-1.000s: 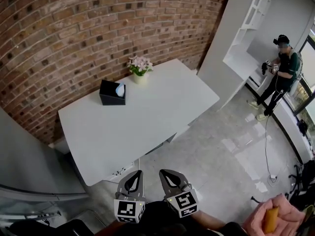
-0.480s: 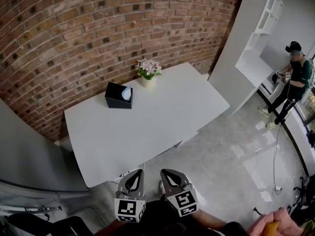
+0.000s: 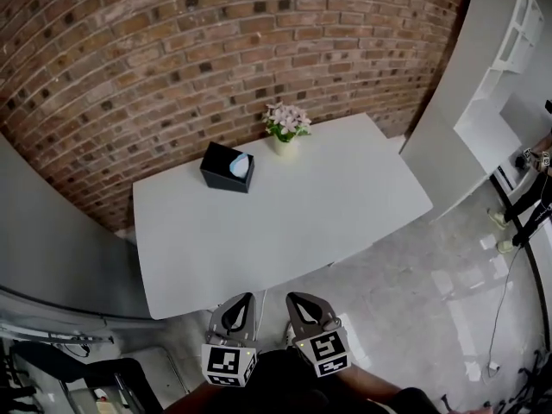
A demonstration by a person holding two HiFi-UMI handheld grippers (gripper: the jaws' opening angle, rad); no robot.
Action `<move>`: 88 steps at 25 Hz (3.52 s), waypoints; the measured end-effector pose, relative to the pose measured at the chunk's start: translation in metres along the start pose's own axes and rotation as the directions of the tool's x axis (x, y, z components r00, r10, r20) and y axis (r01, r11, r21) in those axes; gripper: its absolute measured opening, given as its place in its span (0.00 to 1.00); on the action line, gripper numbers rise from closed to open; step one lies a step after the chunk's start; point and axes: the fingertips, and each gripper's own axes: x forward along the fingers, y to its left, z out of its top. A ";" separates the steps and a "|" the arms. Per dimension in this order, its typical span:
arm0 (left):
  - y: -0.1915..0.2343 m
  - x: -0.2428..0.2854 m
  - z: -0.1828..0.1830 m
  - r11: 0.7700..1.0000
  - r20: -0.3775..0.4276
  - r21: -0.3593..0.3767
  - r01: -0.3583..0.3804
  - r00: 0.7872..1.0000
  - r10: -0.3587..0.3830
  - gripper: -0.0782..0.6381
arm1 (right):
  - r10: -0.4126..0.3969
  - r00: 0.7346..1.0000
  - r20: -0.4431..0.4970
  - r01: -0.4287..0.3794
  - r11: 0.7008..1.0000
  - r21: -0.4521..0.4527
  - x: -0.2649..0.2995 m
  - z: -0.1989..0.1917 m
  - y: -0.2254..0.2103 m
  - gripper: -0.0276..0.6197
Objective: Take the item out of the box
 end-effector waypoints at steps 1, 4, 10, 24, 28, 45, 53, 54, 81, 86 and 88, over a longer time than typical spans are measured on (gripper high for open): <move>-0.003 0.003 -0.001 1.000 -0.005 0.001 -0.012 1.000 0.012 0.12 | 0.014 1.000 0.002 -0.014 1.000 0.002 0.001 0.000 -0.004 0.05; -0.009 0.012 -0.001 0.999 -0.009 0.005 -0.044 0.999 0.044 0.12 | 0.050 0.999 0.005 -0.050 0.999 0.003 0.003 -0.001 -0.016 0.05; -0.013 0.018 0.002 0.995 -0.010 0.007 -0.102 0.995 0.102 0.12 | 0.103 0.995 0.013 -0.103 0.995 -0.014 0.008 0.003 -0.029 0.05; 0.009 0.055 0.008 0.998 -0.002 -0.013 -0.065 0.998 0.065 0.12 | 0.081 0.997 -0.011 -0.081 0.997 -0.017 0.039 0.009 -0.037 0.05; 0.024 0.072 0.019 1.000 0.006 0.001 -0.030 1.000 0.030 0.12 | 0.046 0.999 -0.015 -0.046 0.999 -0.020 0.061 0.021 -0.045 0.05; 0.136 0.127 0.049 0.999 0.025 -0.026 0.021 0.999 -0.020 0.12 | -0.040 0.997 -0.062 0.037 0.998 -0.055 0.175 0.076 -0.041 0.05; 0.193 0.133 0.058 1.000 0.051 -0.004 0.019 0.999 -0.019 0.12 | -0.098 0.990 -0.100 0.093 0.995 -0.046 0.223 0.092 -0.033 0.05; 0.199 0.135 0.057 1.000 0.050 -0.005 0.015 0.999 -0.015 0.11 | -0.096 0.990 -0.099 0.092 0.994 -0.051 0.229 0.094 -0.031 0.05; 0.281 0.228 0.053 0.984 -0.021 -0.060 -0.169 0.986 0.168 0.12 | -0.063 0.983 -0.175 0.060 0.998 -0.020 0.374 0.105 -0.096 0.16; 0.293 0.248 0.047 0.981 -0.037 -0.064 -0.184 0.983 0.182 0.12 | -0.065 0.978 -0.198 0.064 0.998 -0.013 0.398 0.099 -0.105 0.18; 0.298 0.254 0.045 0.979 -0.048 -0.064 -0.191 0.981 0.188 0.12 | -0.070 0.975 -0.210 0.069 0.998 -0.011 0.408 0.095 -0.108 0.19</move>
